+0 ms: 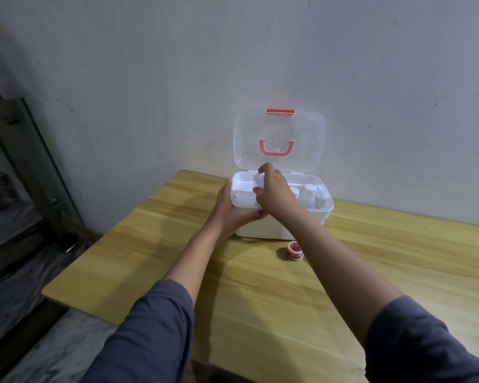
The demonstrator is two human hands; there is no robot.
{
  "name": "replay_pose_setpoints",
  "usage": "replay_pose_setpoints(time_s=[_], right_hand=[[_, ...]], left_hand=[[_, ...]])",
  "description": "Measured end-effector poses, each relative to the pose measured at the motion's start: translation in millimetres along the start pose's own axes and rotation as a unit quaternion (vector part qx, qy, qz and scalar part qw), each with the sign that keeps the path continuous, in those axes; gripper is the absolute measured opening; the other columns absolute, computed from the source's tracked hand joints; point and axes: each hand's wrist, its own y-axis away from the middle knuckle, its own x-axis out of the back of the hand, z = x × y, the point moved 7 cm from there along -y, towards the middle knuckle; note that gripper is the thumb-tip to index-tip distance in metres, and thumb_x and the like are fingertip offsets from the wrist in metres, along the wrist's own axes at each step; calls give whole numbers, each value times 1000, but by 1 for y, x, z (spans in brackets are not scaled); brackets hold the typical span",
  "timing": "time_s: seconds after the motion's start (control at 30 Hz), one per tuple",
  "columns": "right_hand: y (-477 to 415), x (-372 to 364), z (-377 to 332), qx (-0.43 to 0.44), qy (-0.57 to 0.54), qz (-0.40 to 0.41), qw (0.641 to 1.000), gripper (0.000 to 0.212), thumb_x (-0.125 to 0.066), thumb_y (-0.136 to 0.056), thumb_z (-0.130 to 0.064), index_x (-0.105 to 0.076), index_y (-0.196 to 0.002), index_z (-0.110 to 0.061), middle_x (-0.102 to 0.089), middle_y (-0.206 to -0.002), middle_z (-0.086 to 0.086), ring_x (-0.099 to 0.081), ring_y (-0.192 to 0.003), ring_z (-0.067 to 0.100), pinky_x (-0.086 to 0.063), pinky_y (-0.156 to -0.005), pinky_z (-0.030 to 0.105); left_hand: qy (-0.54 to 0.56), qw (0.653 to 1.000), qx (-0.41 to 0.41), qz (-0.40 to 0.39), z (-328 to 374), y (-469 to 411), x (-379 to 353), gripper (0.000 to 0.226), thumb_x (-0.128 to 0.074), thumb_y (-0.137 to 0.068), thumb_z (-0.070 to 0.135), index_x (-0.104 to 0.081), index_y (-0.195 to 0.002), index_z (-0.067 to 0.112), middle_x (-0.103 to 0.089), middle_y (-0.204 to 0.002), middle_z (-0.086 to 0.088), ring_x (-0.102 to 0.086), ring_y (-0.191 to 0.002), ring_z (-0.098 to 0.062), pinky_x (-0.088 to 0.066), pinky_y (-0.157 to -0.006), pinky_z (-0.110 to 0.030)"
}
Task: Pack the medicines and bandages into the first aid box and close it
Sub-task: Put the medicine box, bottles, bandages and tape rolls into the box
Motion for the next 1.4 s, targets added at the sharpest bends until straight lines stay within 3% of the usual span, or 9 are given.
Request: replay_pose_setpoints(time_s=[0.13,0.2,0.3,0.43,0.6,0.77,0.9,1.17,1.4], right_hand=[[-3,1,-2,-15,38,35,999,34,-43,-83,7,-41,-117,3,-43,-121,23,-44,-109,40,-29,-77,31],[-3,0,-1,-29,39,25,998,35,-40,-84,6,-41,-119,5,-42,-125,22,-42,-113,39,-31,-80,34],[1,4,-1,-22,26,18,999,36,-40,-87,1,-42,-123,4,-42,-132,20,-41,-119,36,-36,-92,37],[15,16,0,30,38,8,999,37,-48,-87,-9,-52,-123,-3,-53,-129,14,-46,-120,28,-38,-94,32],[32,29,3,61,51,-1,997,25,-55,-85,-12,-66,-105,-2,-65,-108,15,-56,-103,26,-36,-77,22],[38,28,0,84,65,7,994,24,-52,-88,-8,-66,-103,3,-61,-112,18,-55,-104,28,-38,-82,22],[39,25,-2,96,79,30,992,20,-54,-87,-10,-68,-96,2,-60,-102,18,-57,-93,31,-47,-82,40],[33,19,9,82,82,66,991,16,-58,-83,-11,-72,-86,-5,-72,-85,16,-64,-80,32,-52,-74,39],[65,50,15,78,-56,164,982,16,-57,-82,-7,-72,-84,-4,-74,-84,10,-66,-79,24,-53,-76,36]], left_hand=[[31,999,-1,-14,0,1,-3,82,-85,-45,39,-51,-118,29,-65,-109,10,-65,-91,4,-51,-71,-14],[37,999,11,-15,1,1,-4,85,-84,-43,40,-49,-120,29,-64,-110,10,-65,-93,-1,-52,-71,-14],[24,999,22,-19,-5,-1,-3,86,-86,-45,41,-48,-122,31,-65,-117,4,-65,-105,-13,-56,-84,-32],[1,999,27,-24,-10,-1,0,97,-89,-48,45,-45,-134,27,-62,-128,0,-62,-117,-20,-53,-98,-49],[-1,999,36,-30,-10,0,-1,105,-86,-48,47,-40,-139,26,-59,-131,1,-59,-120,-20,-52,-99,-48],[-4,999,27,-28,-9,1,-1,105,-84,-47,49,-41,-139,24,-60,-129,0,-60,-118,-18,-53,-98,-44],[-9,999,28,-28,-10,0,-1,102,-84,-49,48,-42,-138,26,-61,-128,1,-60,-117,-18,-53,-99,-46],[-14,999,35,-24,-14,-2,0,96,-88,-49,50,-46,-132,30,-64,-126,4,-62,-117,-16,-51,-100,-48],[-25,999,26,-26,-13,0,2,103,-86,-50,57,-41,-139,31,-58,-133,6,-57,-123,-14,-49,-103,-44]])
